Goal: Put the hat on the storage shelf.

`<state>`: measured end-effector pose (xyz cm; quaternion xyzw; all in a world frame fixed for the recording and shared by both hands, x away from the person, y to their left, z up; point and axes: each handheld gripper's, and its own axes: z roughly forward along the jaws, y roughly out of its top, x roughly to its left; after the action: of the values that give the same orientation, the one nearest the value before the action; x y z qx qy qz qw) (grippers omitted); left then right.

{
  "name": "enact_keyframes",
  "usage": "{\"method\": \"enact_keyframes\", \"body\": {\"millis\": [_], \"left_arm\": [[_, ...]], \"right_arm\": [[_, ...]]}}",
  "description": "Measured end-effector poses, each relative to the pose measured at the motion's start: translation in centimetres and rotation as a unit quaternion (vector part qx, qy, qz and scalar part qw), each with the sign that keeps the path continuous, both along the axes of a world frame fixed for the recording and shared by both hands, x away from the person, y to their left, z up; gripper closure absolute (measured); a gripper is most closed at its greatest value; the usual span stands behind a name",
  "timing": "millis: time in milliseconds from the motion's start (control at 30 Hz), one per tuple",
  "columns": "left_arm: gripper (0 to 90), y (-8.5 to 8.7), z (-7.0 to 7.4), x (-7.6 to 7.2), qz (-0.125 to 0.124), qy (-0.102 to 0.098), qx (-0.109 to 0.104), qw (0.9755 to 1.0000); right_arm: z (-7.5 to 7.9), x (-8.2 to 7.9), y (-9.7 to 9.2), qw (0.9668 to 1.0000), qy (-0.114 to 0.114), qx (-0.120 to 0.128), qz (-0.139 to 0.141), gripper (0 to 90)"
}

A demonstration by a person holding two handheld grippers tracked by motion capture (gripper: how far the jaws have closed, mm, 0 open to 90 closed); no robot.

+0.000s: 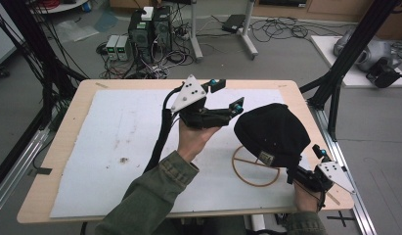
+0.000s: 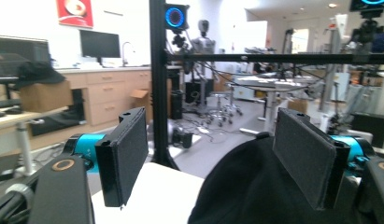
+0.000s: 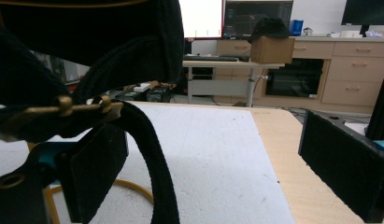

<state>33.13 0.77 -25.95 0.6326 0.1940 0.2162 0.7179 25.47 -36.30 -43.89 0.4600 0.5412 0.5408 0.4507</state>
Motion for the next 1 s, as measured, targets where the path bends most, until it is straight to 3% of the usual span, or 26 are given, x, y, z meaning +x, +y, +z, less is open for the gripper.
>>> {"method": "enact_keyframes", "body": {"millis": [500,767,1000], "left_arm": [[23.0,4.7,-1.5,-0.7,0.053,-0.005,-0.002,0.9986],[22.9,7.6,-2.2,-1.0,0.086,0.01,-0.008,0.9962],[22.9,9.9,-2.6,-1.4,0.114,0.008,-0.002,0.9935]], "right_arm": [[0.0,0.0,0.1,1.0,-0.001,-0.002,-0.001,7.4],[0.0,0.0,0.1,1.0,0.0,-0.004,0.0,7.4],[0.0,0.0,0.2,1.0,0.002,-0.002,0.001,7.4]]}}
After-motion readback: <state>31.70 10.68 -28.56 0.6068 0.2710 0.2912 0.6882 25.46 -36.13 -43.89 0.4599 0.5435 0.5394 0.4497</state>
